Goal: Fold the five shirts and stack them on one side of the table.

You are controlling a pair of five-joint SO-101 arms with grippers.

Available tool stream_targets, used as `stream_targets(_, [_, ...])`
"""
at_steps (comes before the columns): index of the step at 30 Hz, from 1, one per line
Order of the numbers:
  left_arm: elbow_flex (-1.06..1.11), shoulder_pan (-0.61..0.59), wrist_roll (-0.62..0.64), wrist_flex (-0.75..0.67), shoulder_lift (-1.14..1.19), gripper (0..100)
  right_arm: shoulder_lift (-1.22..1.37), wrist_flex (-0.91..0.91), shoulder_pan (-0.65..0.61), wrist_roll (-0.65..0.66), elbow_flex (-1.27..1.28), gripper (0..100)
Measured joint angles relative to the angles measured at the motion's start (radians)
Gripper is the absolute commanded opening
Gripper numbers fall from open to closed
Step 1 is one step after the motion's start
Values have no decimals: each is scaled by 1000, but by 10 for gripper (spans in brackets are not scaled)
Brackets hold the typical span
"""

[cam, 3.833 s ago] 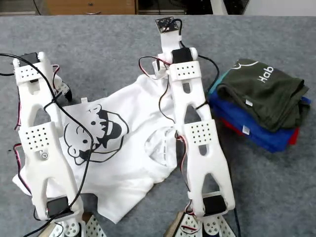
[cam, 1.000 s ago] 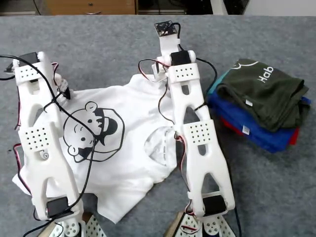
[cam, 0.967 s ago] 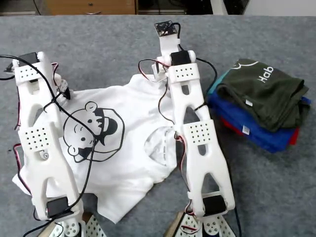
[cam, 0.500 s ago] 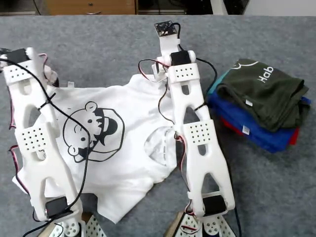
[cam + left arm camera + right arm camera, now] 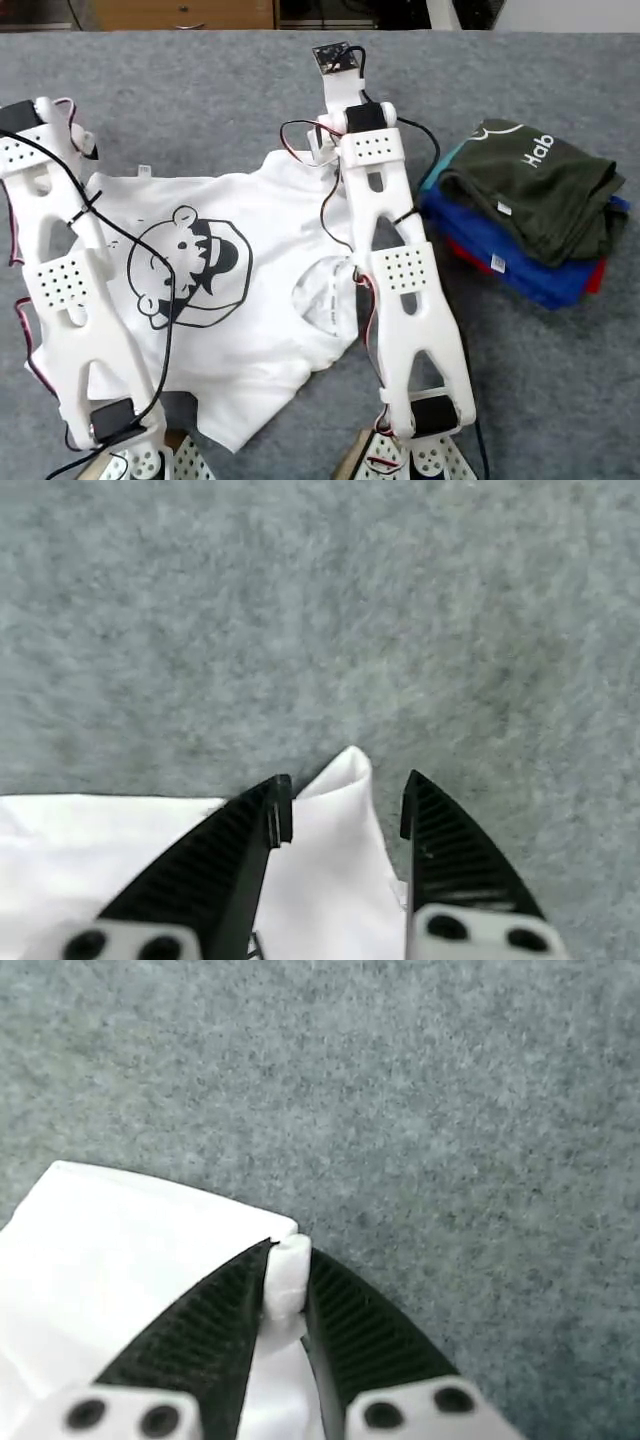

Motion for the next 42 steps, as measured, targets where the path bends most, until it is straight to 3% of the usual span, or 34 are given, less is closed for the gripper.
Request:
stream_targets(5, [0, 54, 8, -32, 34, 188, 0, 0, 0, 0, 0, 5])
stream_targets(22, [-2, 35, 9, -54, 137, 184, 0, 0, 0, 0, 0, 5])
stream_targets(29, [-2, 35, 9, -54, 137, 41, 0, 0, 0, 0, 0, 5])
stream_targets(42, [-61, 35, 9, -57, 141, 19, 0, -18, 0, 0, -6, 5])
